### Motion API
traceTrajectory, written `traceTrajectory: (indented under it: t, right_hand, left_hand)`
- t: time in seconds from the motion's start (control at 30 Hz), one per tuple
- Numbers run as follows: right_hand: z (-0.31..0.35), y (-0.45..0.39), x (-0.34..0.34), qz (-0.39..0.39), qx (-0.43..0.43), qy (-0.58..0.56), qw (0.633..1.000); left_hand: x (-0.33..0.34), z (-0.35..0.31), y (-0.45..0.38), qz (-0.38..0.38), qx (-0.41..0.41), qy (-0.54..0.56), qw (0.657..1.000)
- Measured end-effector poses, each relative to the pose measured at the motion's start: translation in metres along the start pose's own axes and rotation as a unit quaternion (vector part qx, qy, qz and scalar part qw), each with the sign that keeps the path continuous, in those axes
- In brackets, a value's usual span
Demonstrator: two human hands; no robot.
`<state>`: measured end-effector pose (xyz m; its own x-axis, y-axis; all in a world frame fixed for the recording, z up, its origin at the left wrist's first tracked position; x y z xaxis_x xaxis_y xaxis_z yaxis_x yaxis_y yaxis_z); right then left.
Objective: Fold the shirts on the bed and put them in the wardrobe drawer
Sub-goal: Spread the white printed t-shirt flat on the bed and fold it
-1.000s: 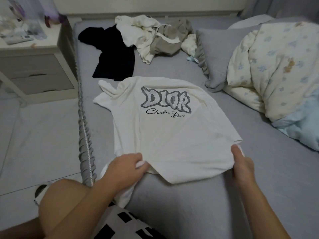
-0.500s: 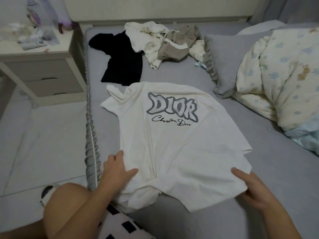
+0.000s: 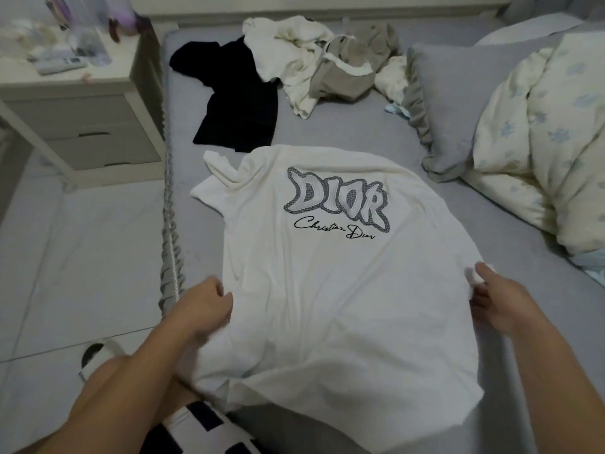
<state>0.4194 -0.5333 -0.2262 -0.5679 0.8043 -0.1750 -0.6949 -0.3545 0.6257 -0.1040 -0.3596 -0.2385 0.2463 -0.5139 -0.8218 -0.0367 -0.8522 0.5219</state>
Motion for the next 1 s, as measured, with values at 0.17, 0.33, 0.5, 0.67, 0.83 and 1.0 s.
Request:
traceTrajectory:
  t: [0.17, 0.33, 0.5, 0.67, 0.83, 1.0]
  right_hand:
    - [0.08, -0.041, 0.047, -0.094, -0.16, 0.087, 0.979]
    - [0.178, -0.057, 0.017, -0.176, -0.29, 0.166, 0.926]
    - [0.151, -0.074, 0.042, -0.187, -0.275, 0.465, 0.82]
    - [0.135, -0.068, 0.174, -0.063, -0.41, 0.412, 0.811]
    - [0.147, -0.1, 0.234, -0.083, -0.365, 0.432, 0.821]
    - [0.212, -0.117, 0.254, -0.115, -0.415, 0.387, 0.815]
  left_hand:
    - [-0.036, -0.041, -0.025, -0.156, 0.031, 0.081, 0.984]
    - [-0.085, -0.099, -0.077, -0.231, 0.121, 0.058, 0.964]
    - [-0.128, -0.134, -0.166, -0.258, 0.114, 0.001, 0.959]
    - [-0.137, -0.161, -0.242, -0.183, 0.139, -0.014, 0.973]
    - [-0.132, -0.152, -0.269, -0.127, 0.185, -0.01, 0.974]
    - [-0.184, -0.12, -0.255, -0.332, 0.181, 0.078, 0.922]
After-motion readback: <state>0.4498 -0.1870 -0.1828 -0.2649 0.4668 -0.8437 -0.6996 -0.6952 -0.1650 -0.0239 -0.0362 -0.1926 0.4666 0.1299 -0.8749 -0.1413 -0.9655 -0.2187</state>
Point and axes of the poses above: each hand's wrist, its own y-axis away from the middle knuckle, its own x-axis out of the palm, z = x × y, the point moved 8 cm from there along -y, towards the middle knuckle, and after that the axes turned 9 degrees about -y, right-handed, at the moved point
